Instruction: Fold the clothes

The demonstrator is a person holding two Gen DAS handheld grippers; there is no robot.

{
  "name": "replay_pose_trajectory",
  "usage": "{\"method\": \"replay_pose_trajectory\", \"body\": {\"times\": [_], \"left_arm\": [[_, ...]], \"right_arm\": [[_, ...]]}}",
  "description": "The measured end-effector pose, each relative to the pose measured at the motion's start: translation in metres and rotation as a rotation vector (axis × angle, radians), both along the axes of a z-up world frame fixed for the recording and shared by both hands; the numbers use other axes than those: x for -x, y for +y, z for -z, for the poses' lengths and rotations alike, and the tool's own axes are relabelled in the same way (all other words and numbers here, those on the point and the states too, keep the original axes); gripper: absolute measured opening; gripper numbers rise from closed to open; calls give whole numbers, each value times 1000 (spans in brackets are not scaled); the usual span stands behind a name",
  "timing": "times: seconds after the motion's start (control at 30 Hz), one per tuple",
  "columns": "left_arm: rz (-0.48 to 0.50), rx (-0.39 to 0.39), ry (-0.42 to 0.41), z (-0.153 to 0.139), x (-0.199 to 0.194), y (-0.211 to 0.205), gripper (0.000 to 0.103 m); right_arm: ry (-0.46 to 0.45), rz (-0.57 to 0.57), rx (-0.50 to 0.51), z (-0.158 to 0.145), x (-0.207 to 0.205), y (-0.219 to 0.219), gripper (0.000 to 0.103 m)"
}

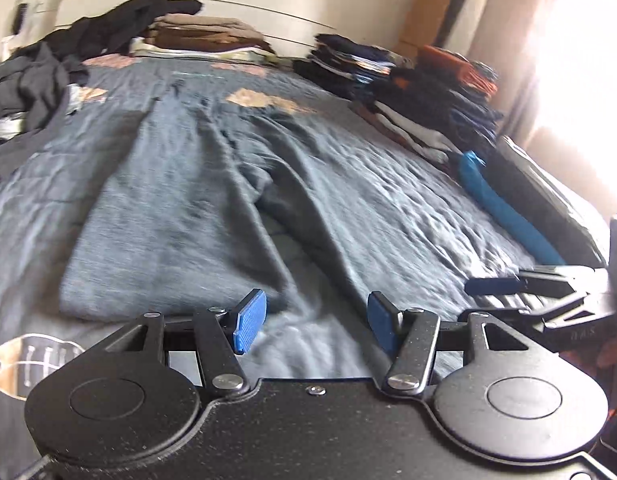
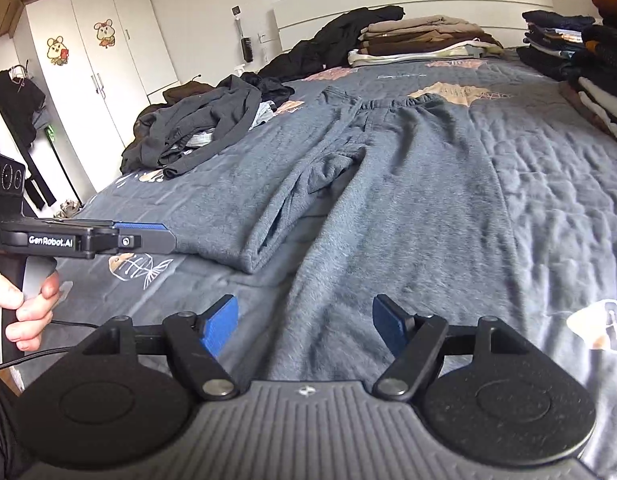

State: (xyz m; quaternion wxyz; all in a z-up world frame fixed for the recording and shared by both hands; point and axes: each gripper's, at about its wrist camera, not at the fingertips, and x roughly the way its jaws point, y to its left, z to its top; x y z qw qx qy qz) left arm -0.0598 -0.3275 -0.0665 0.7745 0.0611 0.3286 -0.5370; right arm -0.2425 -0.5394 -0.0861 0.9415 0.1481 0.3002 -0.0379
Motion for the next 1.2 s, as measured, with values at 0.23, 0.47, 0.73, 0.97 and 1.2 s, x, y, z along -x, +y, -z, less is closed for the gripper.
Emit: {"method": "replay_pose_trajectory", "body": {"times": [0.23,0.47,0.73,0.97,1.2], "left_arm": [[158,-48,-7,8,59,-5,56],[270,-99,21,23,113,7,56],[398,-157,53,39,174,20,56],[479,-277,87,77,220,27,56],[484,-340,129,110,241,16,55]], "right_arm": [[31,-13,80,-8,45,-2,73],[71,-54,105,-12,105,2,73],[156,-191,110,-10,168,23,73],[324,-287,23,21,195,36,73],[441,-290,-55,62,204,42,73]]}}
